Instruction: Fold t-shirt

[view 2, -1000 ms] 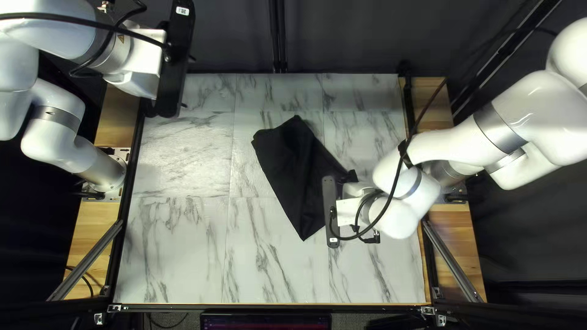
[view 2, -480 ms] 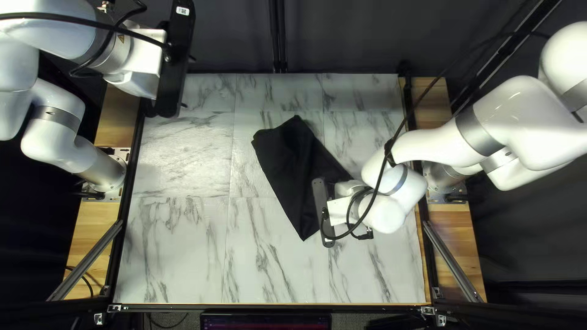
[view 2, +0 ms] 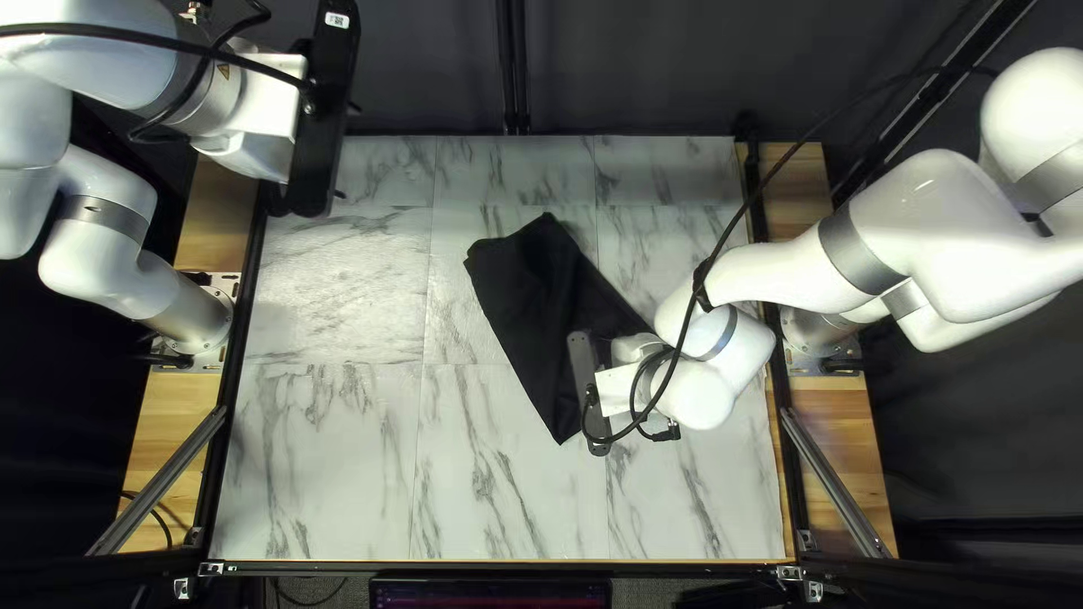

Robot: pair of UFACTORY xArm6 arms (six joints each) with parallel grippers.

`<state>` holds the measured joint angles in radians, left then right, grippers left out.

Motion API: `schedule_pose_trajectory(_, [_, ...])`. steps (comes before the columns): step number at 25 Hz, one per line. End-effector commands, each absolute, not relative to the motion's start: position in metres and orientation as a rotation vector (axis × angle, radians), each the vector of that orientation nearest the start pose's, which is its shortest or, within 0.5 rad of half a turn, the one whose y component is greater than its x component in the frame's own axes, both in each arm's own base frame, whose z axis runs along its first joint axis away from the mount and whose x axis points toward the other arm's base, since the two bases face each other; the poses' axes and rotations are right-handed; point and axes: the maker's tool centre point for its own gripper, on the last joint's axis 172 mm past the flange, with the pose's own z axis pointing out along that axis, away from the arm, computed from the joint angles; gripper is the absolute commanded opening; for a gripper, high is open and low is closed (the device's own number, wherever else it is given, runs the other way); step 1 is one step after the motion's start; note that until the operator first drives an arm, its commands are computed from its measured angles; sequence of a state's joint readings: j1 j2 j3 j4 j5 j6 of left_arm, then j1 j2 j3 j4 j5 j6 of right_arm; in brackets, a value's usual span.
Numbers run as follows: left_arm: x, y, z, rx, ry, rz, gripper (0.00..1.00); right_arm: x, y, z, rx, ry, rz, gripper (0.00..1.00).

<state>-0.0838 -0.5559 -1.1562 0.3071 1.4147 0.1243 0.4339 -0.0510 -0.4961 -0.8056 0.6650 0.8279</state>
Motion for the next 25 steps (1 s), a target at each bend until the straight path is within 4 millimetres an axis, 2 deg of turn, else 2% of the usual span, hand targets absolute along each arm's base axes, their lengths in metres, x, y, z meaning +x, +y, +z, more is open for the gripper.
schedule_pose_trajectory(1, [0.378,0.045,0.439,-2.783,0.294,-0.41,1.0,0.353,0.079,0.052,-3.53,-0.494,-0.315,0.0])
schedule_pose_trajectory(8, [0.378,0.045,0.439,-2.783,0.294,-0.41,1.0,0.348,0.08,0.071,-3.551,-0.489,-0.308,0.0])
schedule_pose_trajectory(19, [0.378,0.045,0.439,-2.783,0.294,-0.41,1.0,0.32,0.084,0.102,-3.601,-0.469,-0.262,0.0])
schedule_pose_trajectory(25, [0.378,0.045,0.439,-2.783,0.294,-0.41,1.0,0.318,0.092,0.124,-3.629,-0.455,-0.262,0.0])
